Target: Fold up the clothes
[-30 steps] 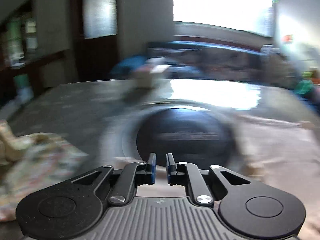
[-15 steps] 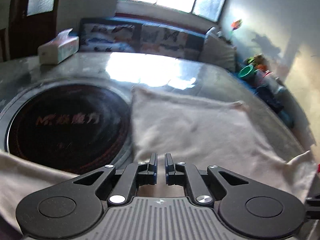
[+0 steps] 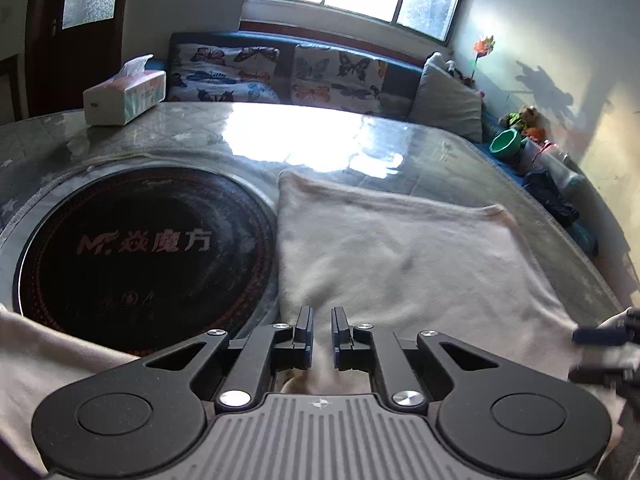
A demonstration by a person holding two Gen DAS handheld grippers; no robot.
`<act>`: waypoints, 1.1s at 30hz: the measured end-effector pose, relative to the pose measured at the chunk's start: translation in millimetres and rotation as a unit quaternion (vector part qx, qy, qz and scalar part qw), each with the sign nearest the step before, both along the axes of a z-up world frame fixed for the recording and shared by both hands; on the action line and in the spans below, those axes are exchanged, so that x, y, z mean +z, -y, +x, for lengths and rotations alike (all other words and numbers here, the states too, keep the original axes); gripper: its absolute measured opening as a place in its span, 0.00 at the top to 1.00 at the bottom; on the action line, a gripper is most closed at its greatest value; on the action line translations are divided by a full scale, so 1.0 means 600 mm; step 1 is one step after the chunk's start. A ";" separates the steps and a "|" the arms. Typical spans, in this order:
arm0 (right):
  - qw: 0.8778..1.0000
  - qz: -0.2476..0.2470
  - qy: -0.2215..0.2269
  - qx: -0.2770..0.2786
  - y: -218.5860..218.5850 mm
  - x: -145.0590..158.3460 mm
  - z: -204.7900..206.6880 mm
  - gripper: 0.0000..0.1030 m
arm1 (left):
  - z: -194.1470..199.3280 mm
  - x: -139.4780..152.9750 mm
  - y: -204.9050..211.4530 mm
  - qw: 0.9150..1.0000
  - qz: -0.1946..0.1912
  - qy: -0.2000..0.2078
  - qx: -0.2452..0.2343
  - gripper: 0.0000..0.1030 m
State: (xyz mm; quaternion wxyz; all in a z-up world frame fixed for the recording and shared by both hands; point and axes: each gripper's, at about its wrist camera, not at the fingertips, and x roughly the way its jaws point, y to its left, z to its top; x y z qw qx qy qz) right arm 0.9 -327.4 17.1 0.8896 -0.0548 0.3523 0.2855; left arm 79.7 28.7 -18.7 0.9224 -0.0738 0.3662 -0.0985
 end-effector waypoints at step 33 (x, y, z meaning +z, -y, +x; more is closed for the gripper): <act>0.998 -0.013 -0.005 -0.055 0.026 -0.031 0.244 0.62 | 0.001 -0.007 -0.013 1.000 -0.019 0.003 -0.004 0.89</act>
